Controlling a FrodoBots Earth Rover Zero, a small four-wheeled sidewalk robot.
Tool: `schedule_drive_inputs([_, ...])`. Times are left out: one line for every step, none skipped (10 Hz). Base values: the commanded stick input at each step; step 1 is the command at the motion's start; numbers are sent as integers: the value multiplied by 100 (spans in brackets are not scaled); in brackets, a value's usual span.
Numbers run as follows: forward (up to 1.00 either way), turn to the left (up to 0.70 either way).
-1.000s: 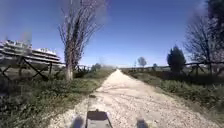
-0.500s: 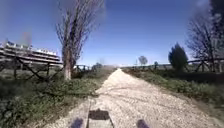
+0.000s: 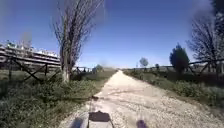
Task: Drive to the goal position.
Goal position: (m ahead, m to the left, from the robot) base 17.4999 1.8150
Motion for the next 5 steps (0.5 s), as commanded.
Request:
schedule_drive_inputs([50, -50])
schedule_drive_inputs([50, -47])
schedule_drive_inputs([50, -22])
schedule_drive_inputs([50, 0])
schedule_drive_inputs([50, 0])
